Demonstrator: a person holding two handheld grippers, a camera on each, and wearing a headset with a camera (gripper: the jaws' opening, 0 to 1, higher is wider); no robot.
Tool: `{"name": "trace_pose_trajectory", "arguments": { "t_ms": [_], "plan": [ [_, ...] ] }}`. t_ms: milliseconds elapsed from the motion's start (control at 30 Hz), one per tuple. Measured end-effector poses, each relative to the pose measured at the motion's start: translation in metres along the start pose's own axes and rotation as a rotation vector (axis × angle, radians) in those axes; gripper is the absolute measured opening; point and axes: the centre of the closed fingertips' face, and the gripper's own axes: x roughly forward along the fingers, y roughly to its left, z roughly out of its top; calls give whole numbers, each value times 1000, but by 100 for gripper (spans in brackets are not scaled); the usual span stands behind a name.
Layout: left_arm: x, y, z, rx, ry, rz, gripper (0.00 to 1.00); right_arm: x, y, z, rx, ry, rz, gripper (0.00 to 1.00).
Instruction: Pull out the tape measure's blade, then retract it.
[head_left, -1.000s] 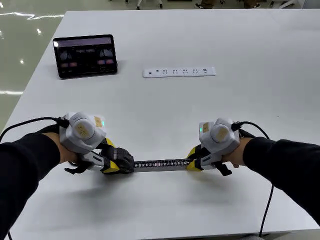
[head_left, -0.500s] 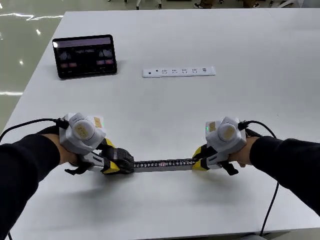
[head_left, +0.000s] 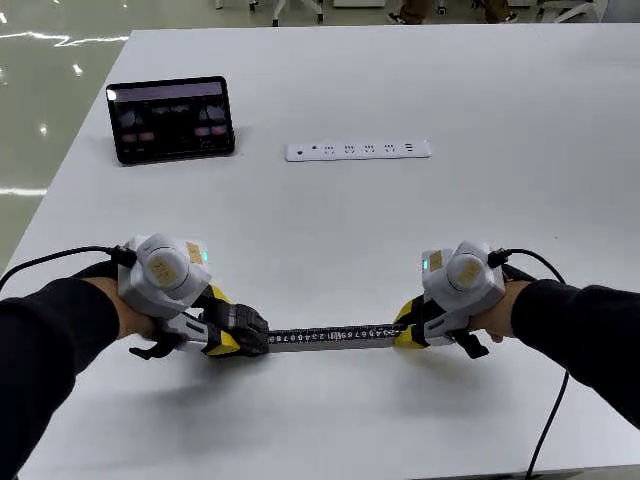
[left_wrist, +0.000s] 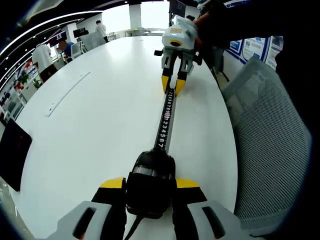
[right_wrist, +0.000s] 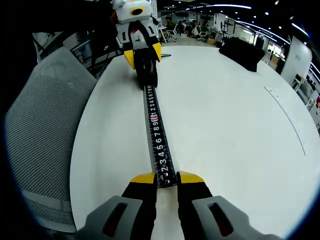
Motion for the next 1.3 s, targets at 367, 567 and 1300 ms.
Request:
{"name": "trace_pose_trajectory", "arguments": {
  "t_ms": [367,567,1300],
  "plan": [
    [2,1,-1,12,10,-3,31,-7,-1,-10,15,6,-8,11],
    [2,1,-2,14,12,-4,31,-12,-3,-16,22,10,-13,11],
    [3,0,-2,4,10,-4,32,-27,-6,-34,48,12,-21,11]
  ]
}}
